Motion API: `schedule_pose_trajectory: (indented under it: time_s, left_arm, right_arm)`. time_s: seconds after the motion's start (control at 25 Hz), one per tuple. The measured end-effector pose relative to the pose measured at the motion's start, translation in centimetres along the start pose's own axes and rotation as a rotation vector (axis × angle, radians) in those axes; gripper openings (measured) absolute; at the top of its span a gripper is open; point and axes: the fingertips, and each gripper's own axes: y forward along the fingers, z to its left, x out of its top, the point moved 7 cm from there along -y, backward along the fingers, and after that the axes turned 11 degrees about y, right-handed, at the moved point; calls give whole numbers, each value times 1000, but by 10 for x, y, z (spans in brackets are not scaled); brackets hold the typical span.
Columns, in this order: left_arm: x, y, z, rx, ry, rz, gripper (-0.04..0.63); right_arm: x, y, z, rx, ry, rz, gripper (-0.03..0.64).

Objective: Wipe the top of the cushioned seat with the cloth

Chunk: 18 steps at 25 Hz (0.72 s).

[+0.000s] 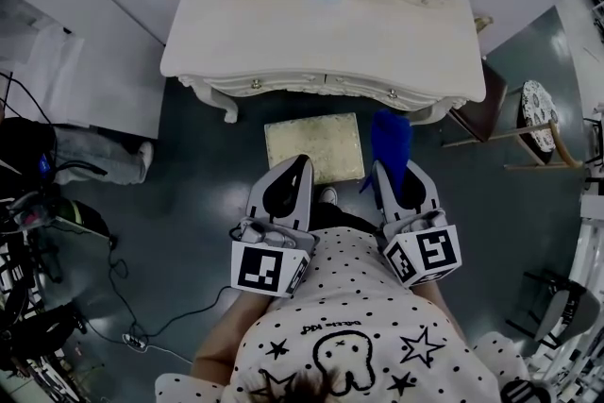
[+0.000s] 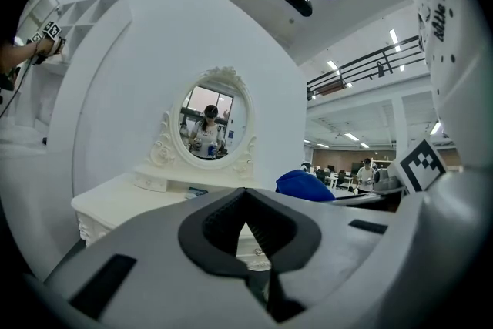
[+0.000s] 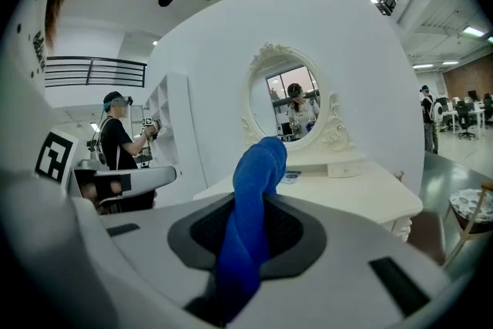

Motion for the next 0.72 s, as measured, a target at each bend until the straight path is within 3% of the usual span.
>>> schedule_pose_trajectory:
  time_s: [0.72]
  left_arm:
    - [-4, -6, -11, 27, -12, -3, -5]
  right_arm:
    - [-3, -11, -7, 20, -2, -4, 86]
